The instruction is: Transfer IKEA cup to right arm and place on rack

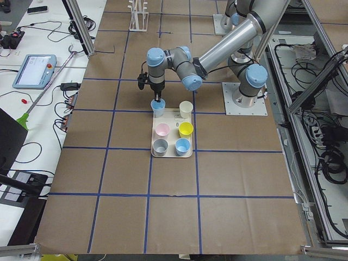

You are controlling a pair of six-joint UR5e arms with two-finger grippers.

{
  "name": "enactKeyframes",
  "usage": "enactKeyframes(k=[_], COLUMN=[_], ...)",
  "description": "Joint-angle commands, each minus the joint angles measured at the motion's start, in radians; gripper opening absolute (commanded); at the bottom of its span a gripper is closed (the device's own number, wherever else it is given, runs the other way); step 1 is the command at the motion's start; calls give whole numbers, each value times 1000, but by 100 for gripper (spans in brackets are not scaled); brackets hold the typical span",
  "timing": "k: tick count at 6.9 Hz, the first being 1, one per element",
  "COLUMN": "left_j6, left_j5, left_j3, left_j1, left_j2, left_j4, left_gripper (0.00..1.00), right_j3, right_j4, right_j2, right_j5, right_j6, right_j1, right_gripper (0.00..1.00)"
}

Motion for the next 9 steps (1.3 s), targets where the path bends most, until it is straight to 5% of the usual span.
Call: enactKeyframes(k=[1, 4, 6, 8, 9], left_j6=[-17, -27, -24, -18, -10], left_j5=[2, -1, -61, -298, -446], left_j3=[161, 442, 464, 464, 452], left_j1=[-10, -57, -120, -127, -125], left_j2=[37, 31, 29, 25, 17], left_j4=[-241, -516, -502, -500, -486], left_gripper=[0, 0, 0, 0, 0], right_j3=[109, 203, 273, 385, 413], right_j4=[-337, -675, -933, -1217, -1270], right_j2=[-4, 0, -8, -5, -4], right_j5=[183, 506, 514, 423, 355], right_j6=[218, 710, 1108, 1307, 1307], right_j1=[-2, -3, 0, 0, 0], right_gripper=[100, 100, 100, 99, 99])
